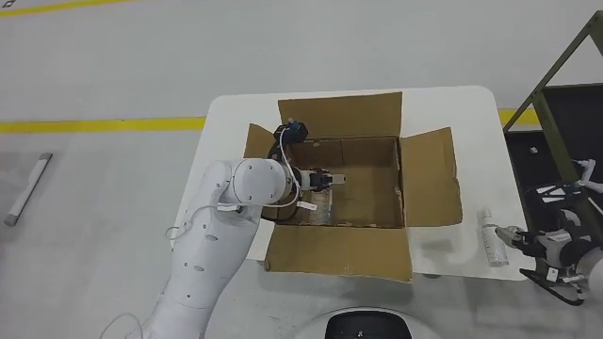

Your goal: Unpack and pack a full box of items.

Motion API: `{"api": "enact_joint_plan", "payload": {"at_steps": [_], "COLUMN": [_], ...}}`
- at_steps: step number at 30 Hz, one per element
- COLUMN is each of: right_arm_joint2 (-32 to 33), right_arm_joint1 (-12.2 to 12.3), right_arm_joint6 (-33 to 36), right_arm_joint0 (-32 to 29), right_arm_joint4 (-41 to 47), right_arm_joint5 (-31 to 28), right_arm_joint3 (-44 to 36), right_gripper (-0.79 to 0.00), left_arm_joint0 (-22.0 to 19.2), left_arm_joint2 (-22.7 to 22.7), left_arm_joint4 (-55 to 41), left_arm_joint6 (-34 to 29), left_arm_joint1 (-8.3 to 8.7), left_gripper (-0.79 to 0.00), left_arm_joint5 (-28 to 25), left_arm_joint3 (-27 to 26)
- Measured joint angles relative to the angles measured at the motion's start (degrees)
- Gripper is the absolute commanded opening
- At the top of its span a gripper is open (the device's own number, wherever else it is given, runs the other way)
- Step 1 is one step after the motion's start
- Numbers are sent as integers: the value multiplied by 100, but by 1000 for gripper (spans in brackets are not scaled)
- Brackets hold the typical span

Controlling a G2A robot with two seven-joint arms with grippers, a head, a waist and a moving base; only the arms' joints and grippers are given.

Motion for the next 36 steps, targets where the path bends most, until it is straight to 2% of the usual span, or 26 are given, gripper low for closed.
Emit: {"api": "enact_joint_plan", "payload": {"at_steps": [4,8,13,19,36], "right_arm_joint2": [-49,-157,-645,-1194,-1596], "right_arm_joint1": [-16,-3,35,46,49], "right_arm_joint6": [-326,-317,-182,-329,-786], "right_arm_joint0": [-100,29,437,779,1127], "right_arm_joint4": [65,120,-50,-431,-476], "right_arm_joint5": [-1,-85,-415,-495,-528], "right_arm_joint3": [271,675,1185,1673,2664], "right_gripper": [0,0,0,0,0], "left_arm_joint0": [0,0,0,0,0], "left_arm_joint2": [0,0,0,0,0], "left_arm_joint4": [0,0,0,0,0], "left_arm_joint6": [0,0,0,0,0], "left_arm_joint1": [0,0,0,0,0], "left_gripper": [0,0,0,0,0], "left_arm_joint5": [0,0,0,0,0], "left_arm_joint3": [0,0,0,0,0]}}
